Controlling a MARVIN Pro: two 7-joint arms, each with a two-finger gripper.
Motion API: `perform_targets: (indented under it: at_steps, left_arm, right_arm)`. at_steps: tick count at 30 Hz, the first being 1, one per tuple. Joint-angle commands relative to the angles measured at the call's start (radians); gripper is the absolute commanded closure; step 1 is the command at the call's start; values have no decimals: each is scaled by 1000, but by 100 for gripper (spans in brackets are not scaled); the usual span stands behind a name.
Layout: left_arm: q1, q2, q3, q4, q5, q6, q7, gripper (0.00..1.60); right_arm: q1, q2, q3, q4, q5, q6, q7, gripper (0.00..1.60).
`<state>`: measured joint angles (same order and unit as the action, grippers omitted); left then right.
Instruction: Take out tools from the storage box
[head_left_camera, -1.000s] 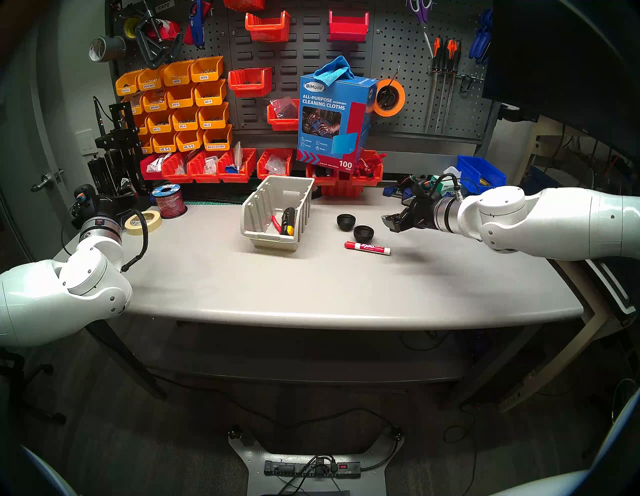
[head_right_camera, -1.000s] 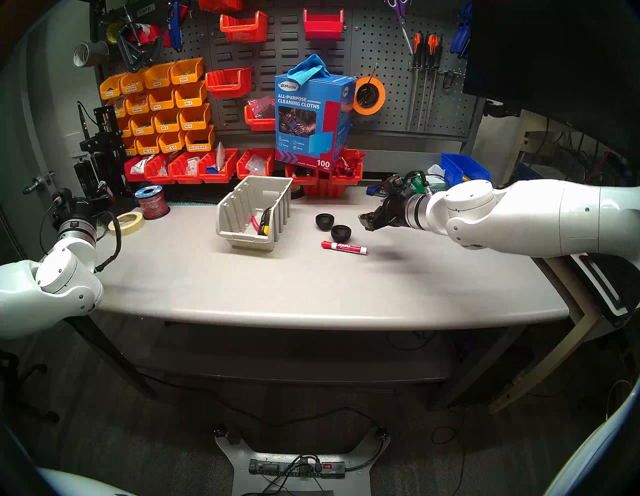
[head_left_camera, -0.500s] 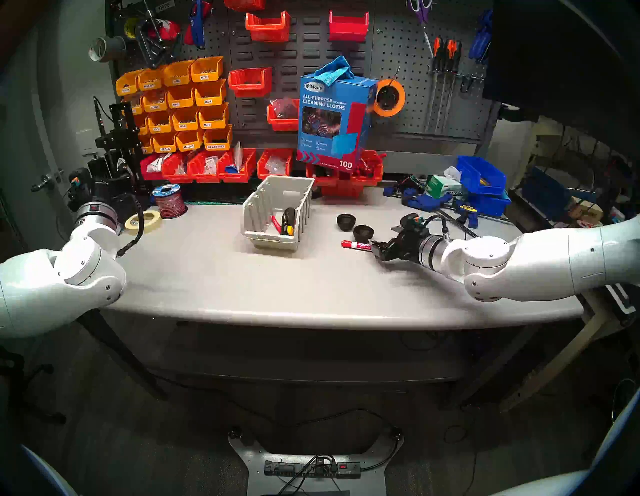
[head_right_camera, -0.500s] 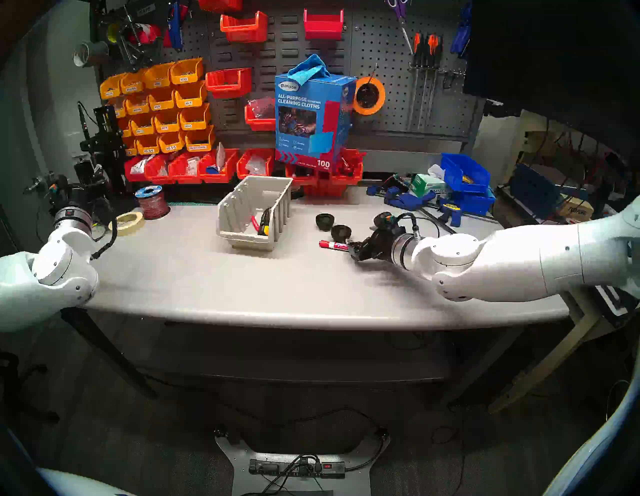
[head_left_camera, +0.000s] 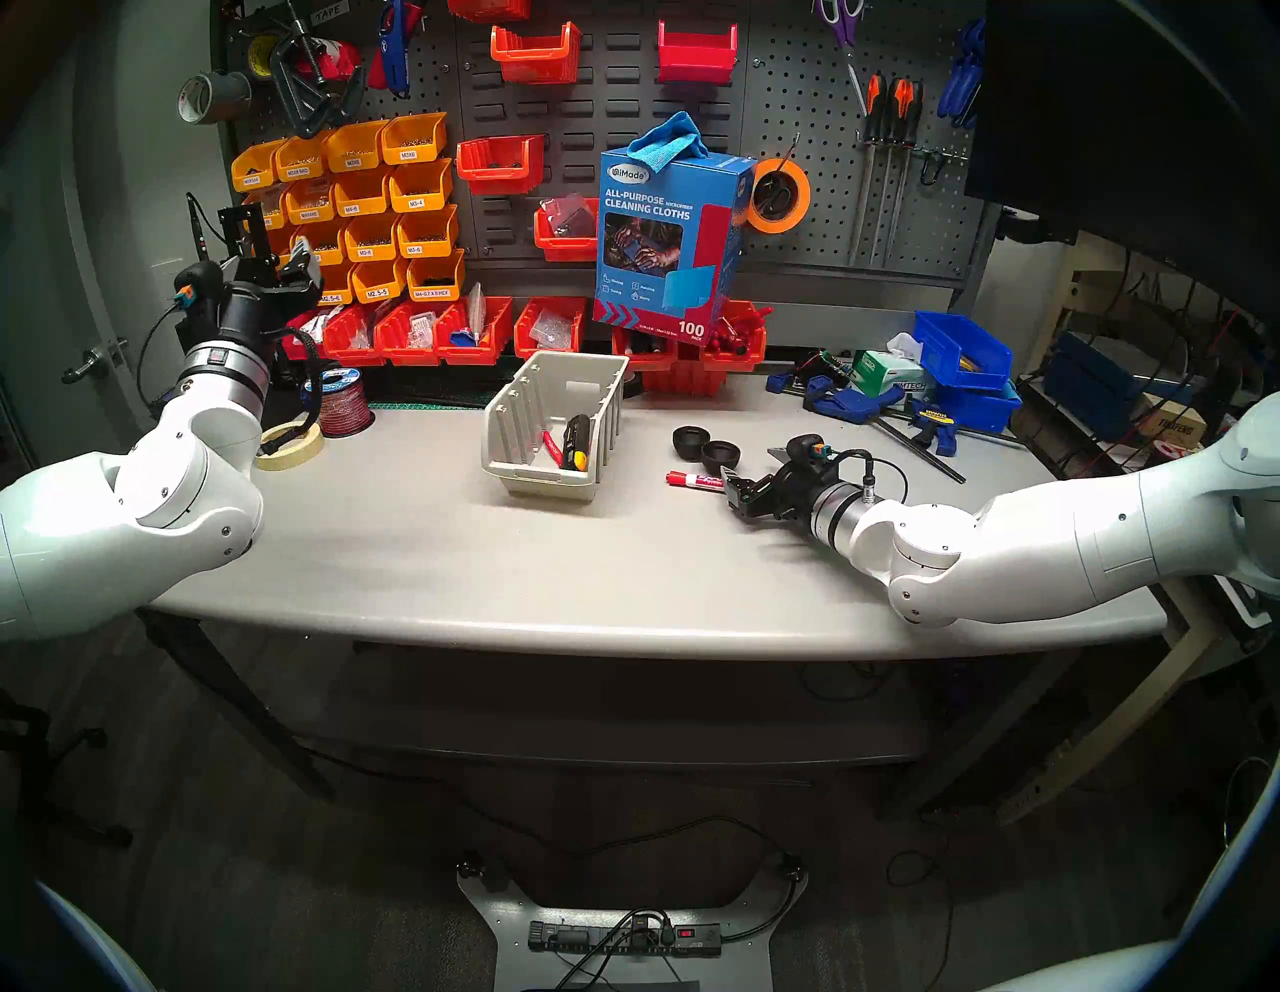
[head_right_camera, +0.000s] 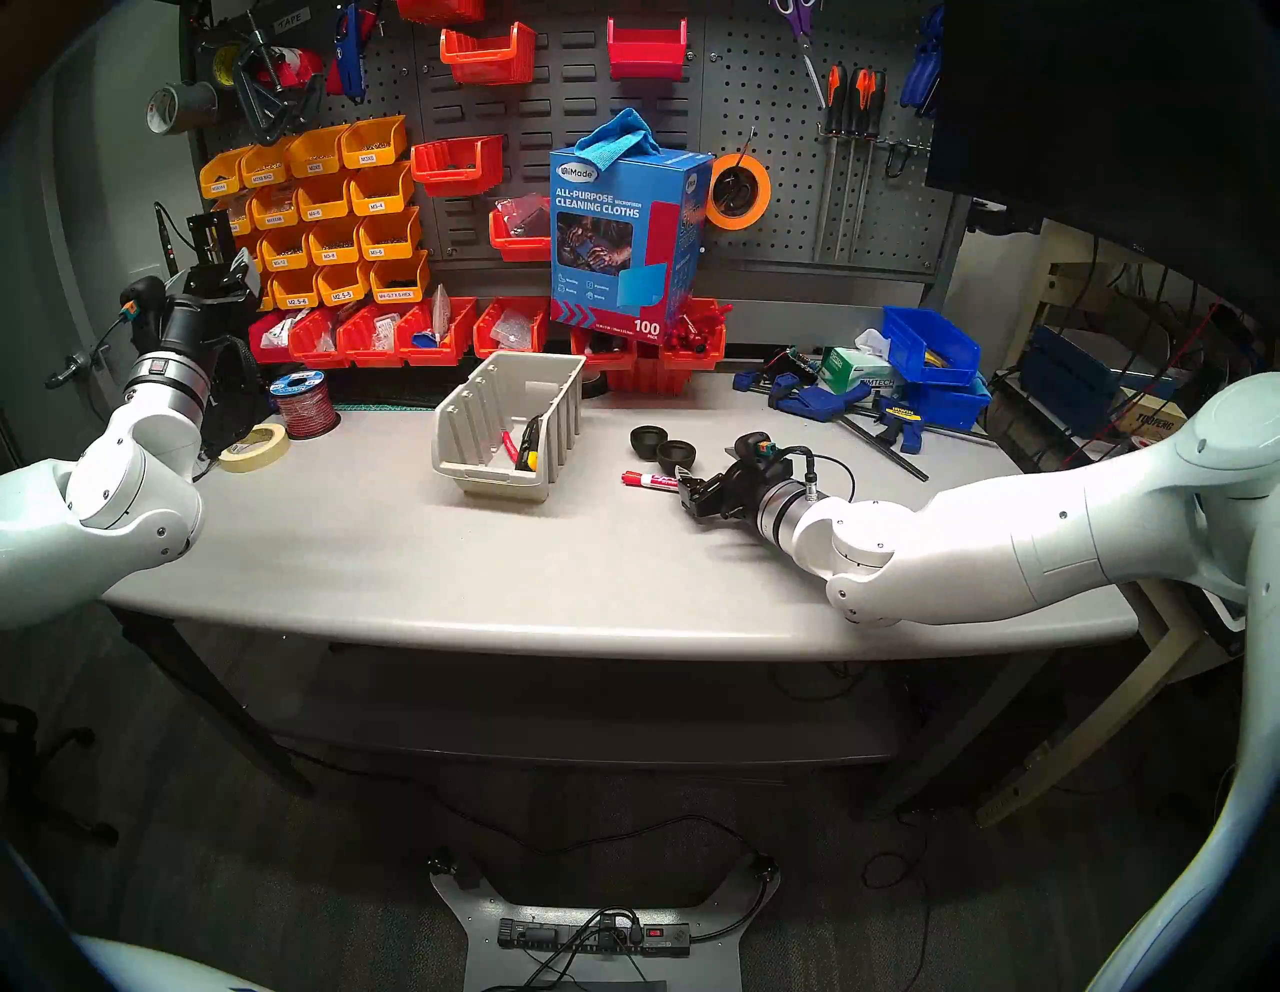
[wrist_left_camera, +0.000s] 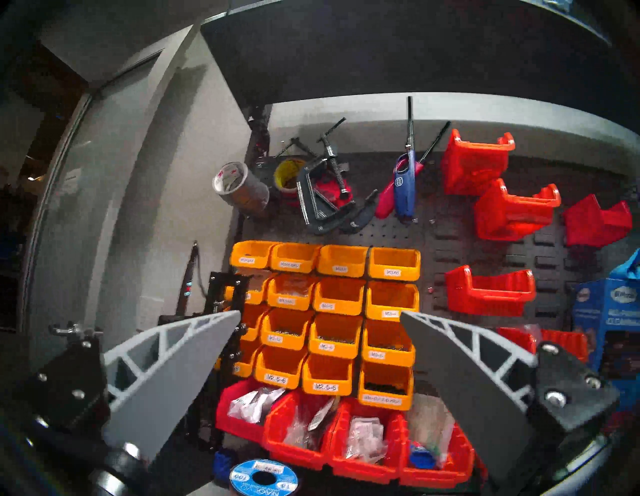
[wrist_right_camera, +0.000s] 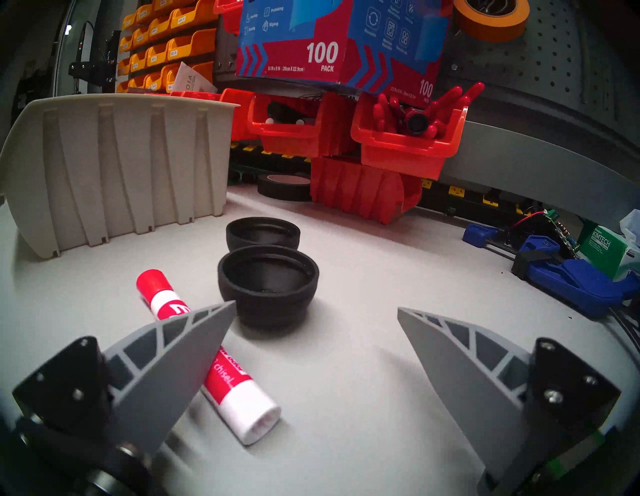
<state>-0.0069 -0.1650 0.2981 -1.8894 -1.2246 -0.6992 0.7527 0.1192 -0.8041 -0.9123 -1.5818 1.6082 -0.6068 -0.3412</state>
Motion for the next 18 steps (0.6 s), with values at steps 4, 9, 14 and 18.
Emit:
perform_targets:
  at_steps: [4,9,14,18]
  left_arm:
    - [-31,2,-22,-9,-25,-37,-180,0]
    - [-30,27,-18,3,-70,-41,-265,0]
    - [-17,38,-11,23,-116,-44,-334,0]
    - [-5,45,0,25,-122,-47,-363,0]
  right_arm:
    - [-107,-67,-7,45,10,-61,-29,0]
    - [-15,-14,-55,-10,-13,-8,-34,0]
    - [89,57,-59,-74,-82,32,-11,160]
    - [126,88,-22,-91,-136,65,8,160]
